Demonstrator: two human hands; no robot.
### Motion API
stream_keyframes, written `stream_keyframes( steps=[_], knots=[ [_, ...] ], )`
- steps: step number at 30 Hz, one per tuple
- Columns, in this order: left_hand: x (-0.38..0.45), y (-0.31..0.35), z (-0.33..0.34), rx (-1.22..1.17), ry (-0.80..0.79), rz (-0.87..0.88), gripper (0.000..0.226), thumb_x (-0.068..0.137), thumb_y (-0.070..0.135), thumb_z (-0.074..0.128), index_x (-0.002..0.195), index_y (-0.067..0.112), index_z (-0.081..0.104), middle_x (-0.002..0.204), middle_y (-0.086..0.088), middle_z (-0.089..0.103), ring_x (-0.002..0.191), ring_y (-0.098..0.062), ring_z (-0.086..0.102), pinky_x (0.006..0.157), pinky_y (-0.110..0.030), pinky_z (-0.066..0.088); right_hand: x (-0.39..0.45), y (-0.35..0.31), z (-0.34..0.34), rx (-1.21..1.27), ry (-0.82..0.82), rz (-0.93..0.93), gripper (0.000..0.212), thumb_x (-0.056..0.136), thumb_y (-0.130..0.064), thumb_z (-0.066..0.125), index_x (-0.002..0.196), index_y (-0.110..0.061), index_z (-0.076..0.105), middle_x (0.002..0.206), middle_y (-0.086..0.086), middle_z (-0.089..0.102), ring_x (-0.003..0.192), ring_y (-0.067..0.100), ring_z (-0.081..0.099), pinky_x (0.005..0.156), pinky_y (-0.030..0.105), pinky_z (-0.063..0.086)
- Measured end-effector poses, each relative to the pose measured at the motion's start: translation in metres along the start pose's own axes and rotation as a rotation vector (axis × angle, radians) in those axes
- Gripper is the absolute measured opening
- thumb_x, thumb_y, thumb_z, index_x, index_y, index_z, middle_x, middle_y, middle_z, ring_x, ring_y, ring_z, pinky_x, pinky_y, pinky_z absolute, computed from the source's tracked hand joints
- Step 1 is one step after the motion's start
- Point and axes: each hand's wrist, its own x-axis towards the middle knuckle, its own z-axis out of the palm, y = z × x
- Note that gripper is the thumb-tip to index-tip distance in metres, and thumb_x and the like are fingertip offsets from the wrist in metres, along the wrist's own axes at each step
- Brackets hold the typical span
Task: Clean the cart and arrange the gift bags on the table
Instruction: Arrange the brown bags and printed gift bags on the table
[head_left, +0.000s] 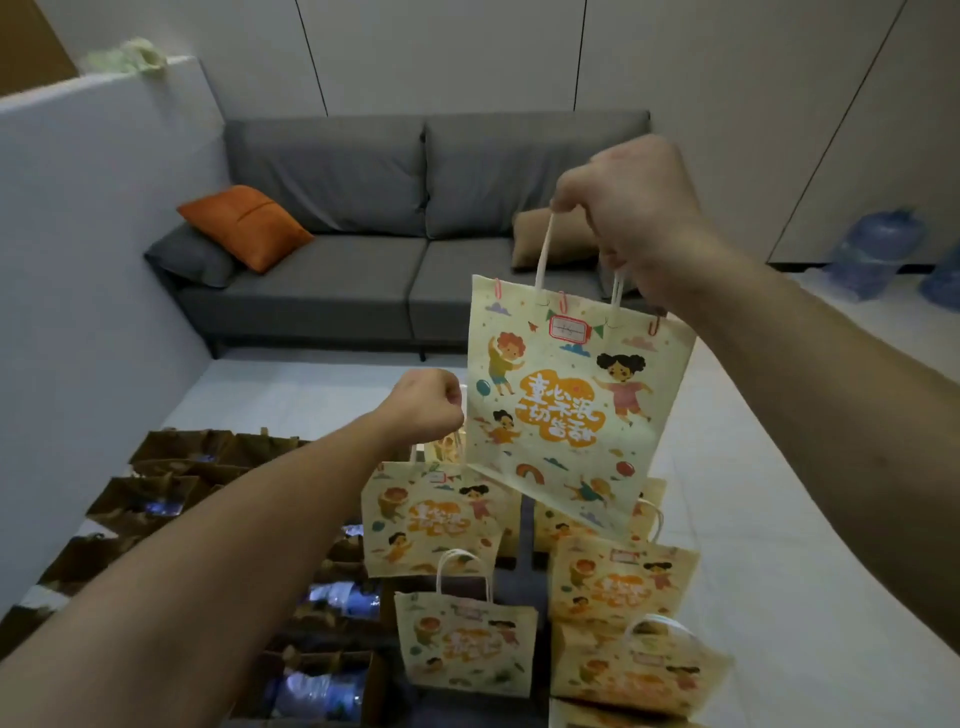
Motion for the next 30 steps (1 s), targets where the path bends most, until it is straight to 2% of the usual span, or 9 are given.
stream_keyframes(
  steps=[3,8,13,18,23,27,30],
  knots=[
    [-0.008,0.001,-0.030,-0.052,0.106,0.013,0.012,0.078,0.007,0.057,0.082,0.015,0.065,0.082,-0.006,0.068,0.082,-0.024,0.066,0.075,-0.043,0.062,-0.003,-0.026,-0.009,-0.013,0.036,-0.162,0.036,0.085,-0.005,0.068,0.056,-0.016,0.050,0.053,-0.003,0.044,0.044,0.009,0.039,0.043,0.020,0.036],
    [-0.024,0.000,-0.082,-0.086,0.266,0.018,0.015,0.075,0.005,0.056,0.079,0.016,0.066,0.080,-0.006,0.067,0.080,-0.023,0.064,0.074,-0.041,0.059,-0.001,-0.064,-0.021,0.172,0.114,-0.177,0.040,0.081,-0.002,0.070,0.048,-0.017,0.051,0.034,-0.013,0.041,0.029,0.002,0.035,0.036,0.014,0.028],
    [-0.037,-0.013,-0.117,-0.108,0.422,-0.010,0.009,0.081,0.009,0.056,0.076,0.014,0.063,0.078,-0.007,0.065,0.077,-0.025,0.064,0.072,-0.041,0.058,0.001,-0.090,-0.023,0.199,0.138,-0.150,0.047,0.079,-0.007,0.071,0.036,-0.014,0.052,0.044,-0.002,0.037,0.037,0.017,0.031,0.041,0.020,0.027],
    [-0.047,-0.028,-0.137,-0.095,0.536,-0.068,0.012,0.081,0.015,0.056,0.072,0.010,0.061,0.072,-0.009,0.065,0.072,-0.028,0.063,0.067,-0.039,0.055,0.000,-0.103,-0.019,0.228,0.133,-0.138,0.034,0.082,-0.010,0.067,0.054,-0.018,0.051,0.056,0.002,0.034,0.045,0.017,0.029,0.044,0.025,0.028],
    [-0.059,-0.041,-0.149,-0.104,0.599,-0.061,0.013,0.078,0.014,0.055,0.067,0.010,0.059,0.068,-0.010,0.063,0.069,-0.030,0.063,0.064,-0.040,0.057,-0.002,-0.098,-0.006,0.198,0.124,-0.107,0.031,0.080,-0.009,0.068,0.054,-0.017,0.052,0.054,0.002,0.036,0.046,0.017,0.029,0.045,0.026,0.028],
    [-0.070,-0.052,-0.154,-0.117,0.676,-0.051,0.021,0.081,0.011,0.052,0.060,0.014,0.052,0.064,-0.009,0.056,0.066,-0.029,0.054,0.058,-0.034,0.043,-0.005,-0.077,0.017,0.105,0.004,-0.078,0.017,0.084,-0.009,0.067,0.069,-0.012,0.060,0.062,0.004,0.041,0.050,0.016,0.034,0.044,0.028,0.031],
    [-0.076,-0.064,-0.158,-0.169,0.719,-0.053,0.013,0.072,0.018,0.049,0.063,0.013,0.058,0.065,-0.008,0.061,0.070,-0.033,0.058,0.065,-0.038,0.052,-0.007,-0.052,0.036,0.035,-0.121,-0.034,0.012,0.084,-0.011,0.068,0.073,-0.010,0.062,0.063,0.005,0.042,0.050,0.017,0.036,0.044,0.028,0.032]
  ],
)
